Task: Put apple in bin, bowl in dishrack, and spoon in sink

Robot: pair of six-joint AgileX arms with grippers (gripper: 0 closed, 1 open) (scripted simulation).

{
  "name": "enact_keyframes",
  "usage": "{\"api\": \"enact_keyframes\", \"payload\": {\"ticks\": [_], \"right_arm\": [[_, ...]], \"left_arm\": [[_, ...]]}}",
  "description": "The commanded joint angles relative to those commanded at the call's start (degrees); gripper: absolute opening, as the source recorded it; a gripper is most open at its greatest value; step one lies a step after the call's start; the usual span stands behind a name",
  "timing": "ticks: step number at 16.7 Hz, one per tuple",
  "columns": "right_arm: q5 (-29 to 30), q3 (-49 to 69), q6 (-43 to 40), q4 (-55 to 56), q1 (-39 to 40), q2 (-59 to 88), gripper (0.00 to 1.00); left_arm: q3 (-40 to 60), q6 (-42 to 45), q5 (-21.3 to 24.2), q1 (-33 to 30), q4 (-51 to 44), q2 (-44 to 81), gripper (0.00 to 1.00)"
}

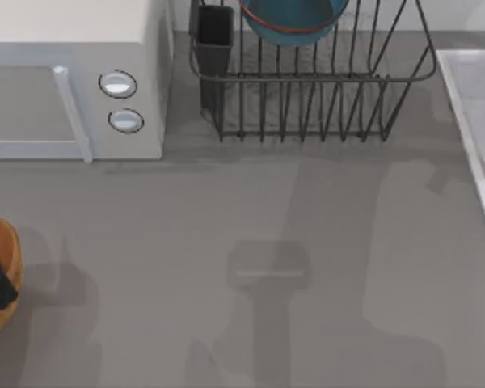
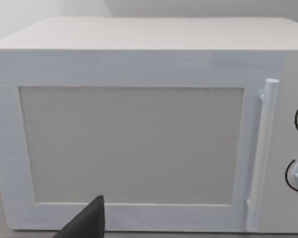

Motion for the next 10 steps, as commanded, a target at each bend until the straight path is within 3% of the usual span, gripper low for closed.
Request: {"api": "enact_keyframes", "payload": {"ticks": [6, 10], "right_arm": [[0.0, -2.6, 0.0, 2.4, -0.1, -1.1, 0.0], [0.0, -2.6, 0.0, 2.4, -0.1, -1.1, 0.3]], "left_arm": [[0.0, 0.0, 0.0, 0.0, 0.0, 0.0, 1.0], [0.0, 0.0, 0.0, 0.0, 0.0, 0.0, 1.0]]}}
